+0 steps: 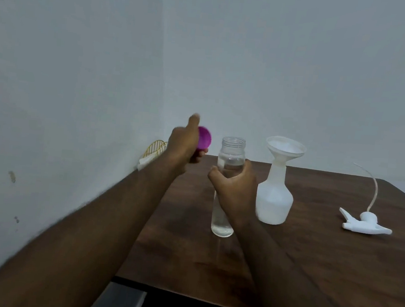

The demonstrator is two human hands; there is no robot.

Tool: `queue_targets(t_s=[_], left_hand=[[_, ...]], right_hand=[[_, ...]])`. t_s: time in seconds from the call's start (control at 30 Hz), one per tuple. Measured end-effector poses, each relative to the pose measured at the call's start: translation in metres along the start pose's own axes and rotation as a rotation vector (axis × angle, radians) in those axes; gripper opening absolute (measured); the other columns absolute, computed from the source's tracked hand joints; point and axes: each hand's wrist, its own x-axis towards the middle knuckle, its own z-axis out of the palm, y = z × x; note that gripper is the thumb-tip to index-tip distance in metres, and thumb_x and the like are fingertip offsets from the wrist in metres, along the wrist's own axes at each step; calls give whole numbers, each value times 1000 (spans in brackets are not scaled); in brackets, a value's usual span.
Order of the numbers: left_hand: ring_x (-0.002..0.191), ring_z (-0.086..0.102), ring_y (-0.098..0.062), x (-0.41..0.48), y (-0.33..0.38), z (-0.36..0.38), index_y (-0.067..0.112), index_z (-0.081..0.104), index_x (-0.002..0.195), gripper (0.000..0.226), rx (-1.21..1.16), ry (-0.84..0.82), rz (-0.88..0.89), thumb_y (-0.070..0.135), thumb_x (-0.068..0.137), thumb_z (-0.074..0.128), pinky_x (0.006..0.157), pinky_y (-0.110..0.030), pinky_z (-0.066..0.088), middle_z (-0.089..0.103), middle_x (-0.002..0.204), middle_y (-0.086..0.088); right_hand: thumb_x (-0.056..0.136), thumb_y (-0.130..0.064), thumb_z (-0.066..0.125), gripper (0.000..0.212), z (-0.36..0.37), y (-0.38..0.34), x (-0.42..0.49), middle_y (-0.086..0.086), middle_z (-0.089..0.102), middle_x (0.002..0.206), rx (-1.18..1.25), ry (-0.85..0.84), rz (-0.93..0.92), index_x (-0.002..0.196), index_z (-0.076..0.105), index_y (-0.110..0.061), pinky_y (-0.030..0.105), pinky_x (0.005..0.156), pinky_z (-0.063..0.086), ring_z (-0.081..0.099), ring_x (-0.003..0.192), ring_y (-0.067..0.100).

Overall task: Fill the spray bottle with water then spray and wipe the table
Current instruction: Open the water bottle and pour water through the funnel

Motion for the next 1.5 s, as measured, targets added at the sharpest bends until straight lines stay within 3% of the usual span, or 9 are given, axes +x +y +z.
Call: queue_targets(t_s=[0.13,0.23,0.43,0.57,0.73,0.9,1.13,1.3,1.5], left_hand=[[46,55,-14,7,-69,-25,9,45,118,41,94,-105,-260,45,102,36,38,-19,41,65,75,-17],[51,56,-15,4,-95,-31,4,49,114,43,436,-123,-338,44,102,38,42,-22,43,65,81,-15],[61,59,-16,5,-101,-26,9,56,96,39,844,-210,-277,46,98,46,55,-24,46,63,85,-10],[91,59,-22,6,-105,-25,14,65,90,49,978,-222,-74,56,96,40,84,-34,47,60,92,-6],[74,63,-23,-5,-97,-22,14,63,72,41,651,-87,265,38,96,38,75,-44,54,67,78,-5],[83,66,-19,-34,-77,-6,12,61,100,25,54,-383,360,16,88,40,73,-35,56,67,92,-8],[104,66,-17,-45,-86,13,22,55,121,48,62,-471,404,32,78,72,91,-39,56,69,112,-4],[87,62,9,-49,-87,20,33,51,118,48,357,-398,433,43,78,77,70,-8,48,65,101,17],[74,58,16,-51,-76,25,27,56,115,45,392,-348,447,38,77,79,56,0,43,64,92,20]], right_hand=[[62,-44,69,50,-1,-3,-2,-5,71,91,1,6,-13,105,60,-19,44,79,60,70,82,12],[63,-42,70,43,-1,-3,-1,-7,71,85,4,23,-15,100,60,-21,44,77,60,69,78,10],[64,-39,70,40,0,-4,0,-7,71,85,8,34,-24,98,60,-21,43,78,59,70,78,10],[67,-37,72,40,-1,-3,0,-8,72,87,2,31,-40,102,60,-21,41,79,59,69,80,8],[68,-53,78,58,-5,-4,1,-6,72,91,10,-25,-57,110,56,-19,37,79,59,69,82,9],[85,-54,69,50,-21,-6,0,-1,67,100,-32,-164,-86,113,46,-20,23,69,51,66,85,10],[85,-53,68,50,-55,5,6,-5,70,103,-10,-128,-43,118,59,-16,20,77,54,67,96,7],[91,-52,60,43,-88,4,19,-1,70,69,-58,112,-126,74,66,-14,33,68,53,68,69,14],[96,-30,58,39,-127,-7,48,3,62,60,106,381,-20,66,59,-5,28,48,47,54,42,12]])
